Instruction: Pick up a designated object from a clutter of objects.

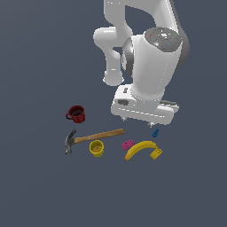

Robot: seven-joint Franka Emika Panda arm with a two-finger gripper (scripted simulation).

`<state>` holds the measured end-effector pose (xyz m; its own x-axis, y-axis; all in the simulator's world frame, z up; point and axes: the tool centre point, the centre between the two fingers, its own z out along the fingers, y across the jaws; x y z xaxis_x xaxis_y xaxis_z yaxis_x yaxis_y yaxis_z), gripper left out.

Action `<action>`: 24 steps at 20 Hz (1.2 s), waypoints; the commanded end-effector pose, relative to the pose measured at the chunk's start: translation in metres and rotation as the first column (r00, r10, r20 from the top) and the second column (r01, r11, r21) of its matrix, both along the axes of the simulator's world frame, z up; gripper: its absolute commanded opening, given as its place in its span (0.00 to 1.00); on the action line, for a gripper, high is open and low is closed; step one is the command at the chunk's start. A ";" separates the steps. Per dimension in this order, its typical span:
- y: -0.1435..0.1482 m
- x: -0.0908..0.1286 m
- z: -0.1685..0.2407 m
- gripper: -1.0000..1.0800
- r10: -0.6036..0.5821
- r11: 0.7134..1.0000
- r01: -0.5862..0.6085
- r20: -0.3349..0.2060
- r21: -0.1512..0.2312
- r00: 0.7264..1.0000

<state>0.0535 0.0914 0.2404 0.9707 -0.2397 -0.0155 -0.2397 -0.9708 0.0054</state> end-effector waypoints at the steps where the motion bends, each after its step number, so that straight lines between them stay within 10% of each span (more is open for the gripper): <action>1: 0.010 0.007 -0.012 0.96 -0.052 0.999 0.052 0.002 0.000 0.999; 24: 0.099 0.042 -0.130 0.96 -0.487 0.873 0.487 0.013 0.000 0.873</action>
<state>0.0946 0.1854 0.1176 0.7505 -0.6609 -0.0043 -0.6609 -0.7505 0.0028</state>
